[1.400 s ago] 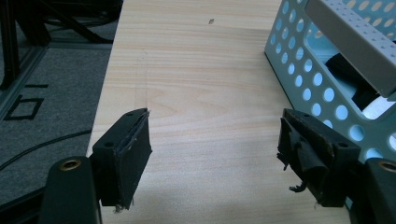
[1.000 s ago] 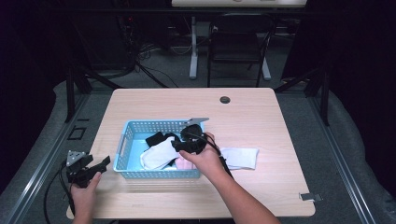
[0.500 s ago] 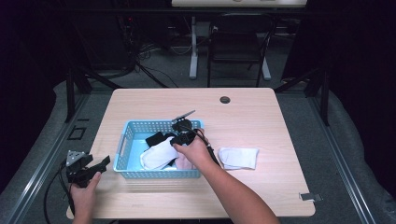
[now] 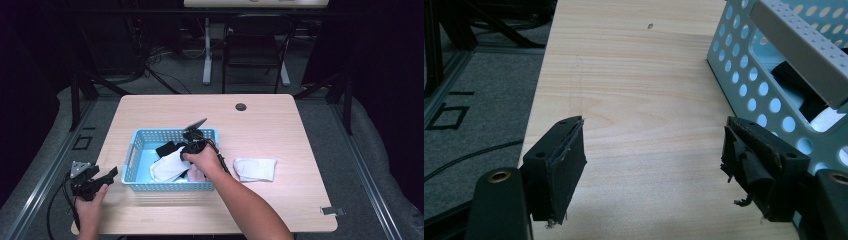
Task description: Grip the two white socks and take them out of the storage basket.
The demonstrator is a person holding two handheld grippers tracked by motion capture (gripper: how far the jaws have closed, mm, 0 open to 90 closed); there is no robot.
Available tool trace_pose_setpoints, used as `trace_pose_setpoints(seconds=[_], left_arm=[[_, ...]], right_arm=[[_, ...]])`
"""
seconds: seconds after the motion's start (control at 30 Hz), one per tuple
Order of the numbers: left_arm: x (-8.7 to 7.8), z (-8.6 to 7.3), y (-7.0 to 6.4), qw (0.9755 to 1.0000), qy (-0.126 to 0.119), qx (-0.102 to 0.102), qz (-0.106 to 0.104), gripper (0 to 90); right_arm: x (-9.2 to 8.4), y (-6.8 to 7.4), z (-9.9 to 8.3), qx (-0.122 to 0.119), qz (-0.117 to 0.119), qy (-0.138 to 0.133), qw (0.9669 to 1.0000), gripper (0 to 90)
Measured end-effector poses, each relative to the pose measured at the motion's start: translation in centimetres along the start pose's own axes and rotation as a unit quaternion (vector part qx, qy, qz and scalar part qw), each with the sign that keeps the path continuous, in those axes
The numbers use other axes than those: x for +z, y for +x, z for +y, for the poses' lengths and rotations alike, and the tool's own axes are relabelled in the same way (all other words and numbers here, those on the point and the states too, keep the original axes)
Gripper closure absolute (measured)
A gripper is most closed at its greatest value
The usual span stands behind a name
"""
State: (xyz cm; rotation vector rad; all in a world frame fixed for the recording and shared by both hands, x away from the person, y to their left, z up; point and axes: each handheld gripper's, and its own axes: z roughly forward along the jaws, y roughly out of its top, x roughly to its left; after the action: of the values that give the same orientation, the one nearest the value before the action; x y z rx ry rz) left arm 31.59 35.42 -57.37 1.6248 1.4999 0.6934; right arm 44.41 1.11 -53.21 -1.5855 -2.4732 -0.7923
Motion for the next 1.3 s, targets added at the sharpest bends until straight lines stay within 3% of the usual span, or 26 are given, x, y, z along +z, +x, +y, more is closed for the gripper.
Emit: trace_pose_setpoints(seconds=[0.17, 0.33, 0.5, 0.57, 0.67, 0.73, 0.9, 1.13, 1.3], left_arm=[[0.0, 0.0, 0.0, 1.0, 0.0, 0.0, 0.0, 25.3], [0.0, 0.0, 0.0, 1.0, 0.0, 0.0, 0.0, 25.3], [0.0, 0.0, -0.1, 1.0, 0.0, 0.001, 0.001, 25.3], [0.0, 0.0, 0.0, 1.0, 0.001, 0.0, 0.001, 25.3], [0.1, 0.0, -0.2, 1.0, -0.003, 0.002, 0.001, 25.3], [0.0, 0.0, -0.2, 1.0, 0.001, 0.003, 0.002, 25.3], [0.1, 0.0, -0.2, 1.0, -0.003, 0.001, 0.001, 25.3], [0.1, 0.0, -0.1, 1.0, -0.002, 0.002, 0.002, 25.3], [0.1, 0.0, -0.3, 1.0, -0.002, 0.004, 0.002, 25.3]], right_arm=[[-1.0, 1.4, -0.2, -0.032, 0.003, -0.032, 0.999, 85.0], [-2.4, 2.8, -0.7, -0.079, -0.003, -0.091, 0.9927, 86.2], [-4.4, 4.5, -1.6, -0.136, -0.014, -0.138, 0.9808, 86.3], [-5.3, 5.3, -2.2, -0.165, -0.014, -0.164, 0.9725, 86.3], [-6.6, 6.5, -3.0, -0.203, -0.021, -0.205, 0.9572, 86.5], [-7.3, 7.0, -3.5, -0.209, -0.017, -0.224, 0.9519, 86.5], [-9.3, 7.3, -4.2, -0.2, 0.008, -0.263, 0.9438, 86.6], [-12.4, 6.6, -4.8, -0.17, 0.035, -0.303, 0.937, 86.7], [-14.9, 5.3, -5.7, -0.16, 0.027, -0.33, 0.9301, 86.8]])
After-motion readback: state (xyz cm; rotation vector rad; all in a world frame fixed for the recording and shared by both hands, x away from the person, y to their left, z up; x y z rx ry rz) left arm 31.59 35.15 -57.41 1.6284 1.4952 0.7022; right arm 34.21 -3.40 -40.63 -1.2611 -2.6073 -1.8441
